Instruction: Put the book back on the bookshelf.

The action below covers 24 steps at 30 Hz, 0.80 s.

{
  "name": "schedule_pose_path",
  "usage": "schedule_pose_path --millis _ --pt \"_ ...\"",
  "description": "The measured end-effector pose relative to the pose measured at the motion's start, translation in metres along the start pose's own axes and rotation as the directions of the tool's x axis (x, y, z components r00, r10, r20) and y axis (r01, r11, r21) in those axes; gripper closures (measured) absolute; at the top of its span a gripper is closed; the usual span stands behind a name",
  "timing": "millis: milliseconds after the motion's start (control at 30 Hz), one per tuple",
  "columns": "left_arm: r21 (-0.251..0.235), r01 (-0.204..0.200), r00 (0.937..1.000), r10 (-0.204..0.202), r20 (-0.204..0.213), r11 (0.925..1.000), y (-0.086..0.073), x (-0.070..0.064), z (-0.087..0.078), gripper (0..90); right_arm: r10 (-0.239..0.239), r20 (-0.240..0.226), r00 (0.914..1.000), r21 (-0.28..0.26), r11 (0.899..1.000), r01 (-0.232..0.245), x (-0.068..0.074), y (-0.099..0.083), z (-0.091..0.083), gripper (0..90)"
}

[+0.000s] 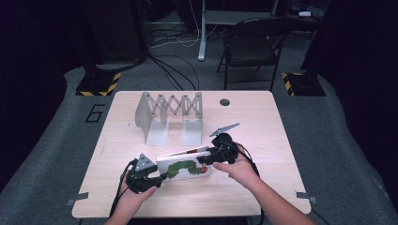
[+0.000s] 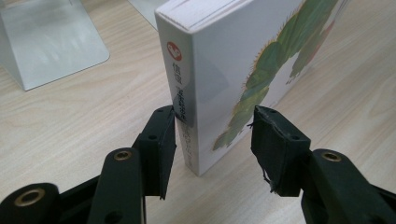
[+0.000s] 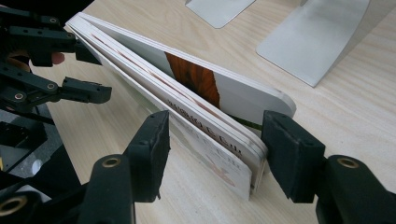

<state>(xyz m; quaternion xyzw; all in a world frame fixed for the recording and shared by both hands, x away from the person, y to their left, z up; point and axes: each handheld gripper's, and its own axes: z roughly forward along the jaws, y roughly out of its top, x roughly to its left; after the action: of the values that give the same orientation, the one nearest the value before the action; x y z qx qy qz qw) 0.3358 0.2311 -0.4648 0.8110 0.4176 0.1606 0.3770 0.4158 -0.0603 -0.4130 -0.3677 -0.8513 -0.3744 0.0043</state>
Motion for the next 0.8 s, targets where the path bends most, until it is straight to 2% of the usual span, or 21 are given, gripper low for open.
schedule_pose_path --millis 133,300,433,567,633,800 --pt "0.006 -0.010 0.9999 0.010 0.010 0.9999 -0.002 -0.003 -0.003 49.7 -0.015 0.001 0.9999 -0.001 1.000 0.015 0.002 -0.003 -0.003 42.4" --pt "-0.002 -0.021 0.9997 0.021 0.010 0.9998 -0.005 -0.006 -0.005 48.6 -0.062 0.016 0.9980 -0.006 0.998 0.062 0.009 -0.008 -0.007 42.4" --pt "0.005 -0.022 0.9992 0.022 0.032 0.9997 -0.006 -0.007 -0.007 47.5 -0.102 0.029 0.9943 0.001 0.995 0.102 0.015 -0.011 -0.010 42.8" --pt "0.014 -0.036 0.9985 0.035 0.041 0.9993 -0.006 -0.007 -0.009 48.0 -0.110 0.033 0.9934 0.015 0.994 0.110 0.018 -0.014 -0.012 42.7" --pt "0.013 -0.048 0.9986 0.048 0.021 0.9988 -0.007 -0.010 -0.009 48.0 -0.119 0.031 0.9924 0.016 0.993 0.119 0.018 -0.015 -0.012 42.5" --pt "0.017 -0.065 0.9975 0.065 0.029 0.9977 -0.007 -0.010 -0.010 48.0 -0.122 0.039 0.9918 0.013 0.993 0.121 0.018 -0.016 -0.011 42.5"
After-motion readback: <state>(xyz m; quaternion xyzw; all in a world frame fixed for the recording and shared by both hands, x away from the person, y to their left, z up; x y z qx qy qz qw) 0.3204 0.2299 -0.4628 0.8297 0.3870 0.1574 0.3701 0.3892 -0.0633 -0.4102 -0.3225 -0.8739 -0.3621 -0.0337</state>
